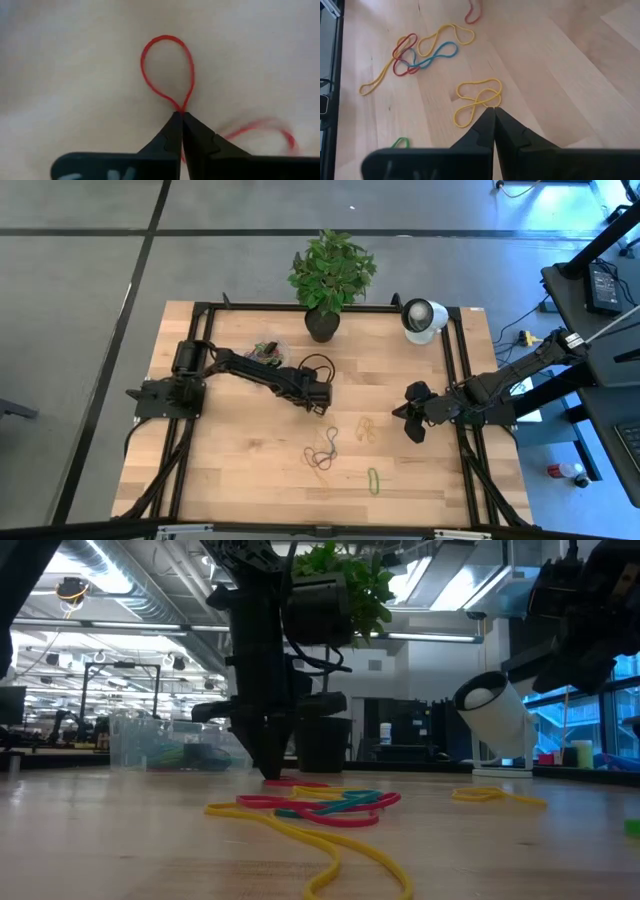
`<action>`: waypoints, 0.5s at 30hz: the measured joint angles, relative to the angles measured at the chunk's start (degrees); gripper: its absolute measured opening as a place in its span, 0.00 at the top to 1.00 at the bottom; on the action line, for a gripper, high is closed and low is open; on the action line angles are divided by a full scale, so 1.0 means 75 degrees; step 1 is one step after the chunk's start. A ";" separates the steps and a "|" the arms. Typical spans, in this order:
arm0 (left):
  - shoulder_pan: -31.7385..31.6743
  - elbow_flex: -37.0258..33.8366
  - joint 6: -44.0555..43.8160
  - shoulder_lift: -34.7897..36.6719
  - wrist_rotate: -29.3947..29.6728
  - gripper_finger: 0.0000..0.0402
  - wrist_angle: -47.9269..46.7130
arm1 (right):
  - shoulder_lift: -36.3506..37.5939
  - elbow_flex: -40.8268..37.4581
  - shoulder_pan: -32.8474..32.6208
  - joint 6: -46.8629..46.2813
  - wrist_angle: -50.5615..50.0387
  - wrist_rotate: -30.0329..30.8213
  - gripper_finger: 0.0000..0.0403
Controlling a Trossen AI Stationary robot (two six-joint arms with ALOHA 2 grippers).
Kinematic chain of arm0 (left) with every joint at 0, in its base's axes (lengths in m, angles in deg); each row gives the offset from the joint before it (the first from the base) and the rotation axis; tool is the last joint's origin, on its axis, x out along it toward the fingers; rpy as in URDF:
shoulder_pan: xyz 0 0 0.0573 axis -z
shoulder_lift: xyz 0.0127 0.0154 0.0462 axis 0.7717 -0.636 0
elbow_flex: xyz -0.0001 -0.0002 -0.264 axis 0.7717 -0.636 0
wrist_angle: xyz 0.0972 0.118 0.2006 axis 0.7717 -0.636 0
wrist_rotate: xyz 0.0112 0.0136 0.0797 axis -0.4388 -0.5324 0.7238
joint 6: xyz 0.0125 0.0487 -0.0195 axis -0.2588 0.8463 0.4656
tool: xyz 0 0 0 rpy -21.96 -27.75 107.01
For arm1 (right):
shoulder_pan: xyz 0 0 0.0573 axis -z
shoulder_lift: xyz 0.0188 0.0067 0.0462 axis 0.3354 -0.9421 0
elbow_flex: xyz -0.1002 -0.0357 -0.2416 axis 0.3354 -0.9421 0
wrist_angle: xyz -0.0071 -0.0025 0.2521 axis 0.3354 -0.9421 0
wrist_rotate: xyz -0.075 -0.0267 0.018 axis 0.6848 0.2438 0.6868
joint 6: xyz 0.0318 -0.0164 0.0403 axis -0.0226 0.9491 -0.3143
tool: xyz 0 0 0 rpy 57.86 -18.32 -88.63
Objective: Pick and place rubber bands into bin
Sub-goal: Put the red rubber band into the transparent bin
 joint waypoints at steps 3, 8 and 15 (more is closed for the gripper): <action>0.0148 -0.0013 0.0148 0.0554 -0.0062 1.00 -0.0013 | 0.0000 0.0000 0.0003 -0.0019 0.0040 0.0001 0.97; 0.0191 0.0003 0.0857 0.1841 0.1004 1.00 -0.0065 | 0.0000 0.0000 0.0003 -0.0034 0.0119 0.0093 0.97; 0.0085 0.0019 0.1898 0.3138 0.1545 1.00 -0.0149 | 0.0000 0.0000 0.0003 -0.0022 0.0595 0.0150 0.97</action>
